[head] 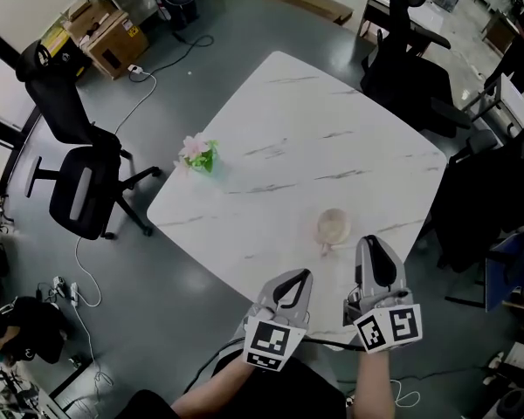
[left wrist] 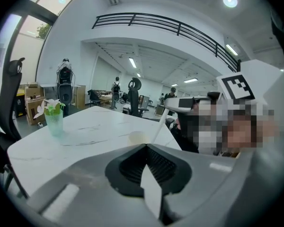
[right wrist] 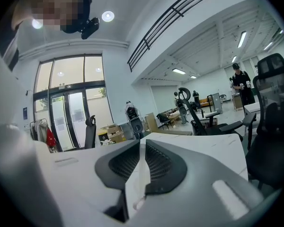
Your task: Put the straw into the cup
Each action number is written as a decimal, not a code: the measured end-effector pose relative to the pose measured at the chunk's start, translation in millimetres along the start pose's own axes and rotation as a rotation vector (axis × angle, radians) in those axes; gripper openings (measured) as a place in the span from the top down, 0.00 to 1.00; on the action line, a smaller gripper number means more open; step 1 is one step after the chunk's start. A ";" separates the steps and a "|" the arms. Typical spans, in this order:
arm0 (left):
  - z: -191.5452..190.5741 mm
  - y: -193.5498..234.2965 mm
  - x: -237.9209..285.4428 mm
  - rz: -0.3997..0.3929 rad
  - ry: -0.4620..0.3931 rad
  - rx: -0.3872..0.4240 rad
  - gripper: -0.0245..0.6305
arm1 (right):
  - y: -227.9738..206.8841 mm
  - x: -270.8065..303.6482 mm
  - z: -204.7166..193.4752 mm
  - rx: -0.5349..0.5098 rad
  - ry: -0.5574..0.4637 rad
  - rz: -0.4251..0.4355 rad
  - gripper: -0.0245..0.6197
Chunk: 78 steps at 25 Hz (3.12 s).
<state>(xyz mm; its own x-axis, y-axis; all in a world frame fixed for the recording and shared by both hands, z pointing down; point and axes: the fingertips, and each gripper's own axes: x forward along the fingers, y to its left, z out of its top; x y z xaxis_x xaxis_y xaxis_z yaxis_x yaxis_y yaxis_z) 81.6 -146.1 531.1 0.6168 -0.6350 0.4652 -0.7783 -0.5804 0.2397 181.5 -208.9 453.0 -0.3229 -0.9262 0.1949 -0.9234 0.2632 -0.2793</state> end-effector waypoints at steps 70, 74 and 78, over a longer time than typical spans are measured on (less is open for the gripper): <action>31.4 14.2 17.1 -0.023 -0.025 0.043 0.96 | -24.5 5.3 -26.7 0.020 0.023 -0.100 0.84; 44.7 11.3 11.7 -0.011 -0.064 0.060 0.96 | -18.1 -9.8 -20.2 0.016 -0.001 -0.103 0.92; 58.5 5.7 2.5 0.002 -0.105 0.081 0.96 | -11.5 -26.6 -13.9 0.017 -0.018 -0.100 0.96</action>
<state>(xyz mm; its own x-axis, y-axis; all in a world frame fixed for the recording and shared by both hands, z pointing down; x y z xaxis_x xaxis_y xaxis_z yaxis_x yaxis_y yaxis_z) 85.5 -180.9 483.7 0.6272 -0.6837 0.3731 -0.7703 -0.6153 0.1674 197.8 -183.6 464.0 -0.2251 -0.9524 0.2054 -0.9473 0.1646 -0.2749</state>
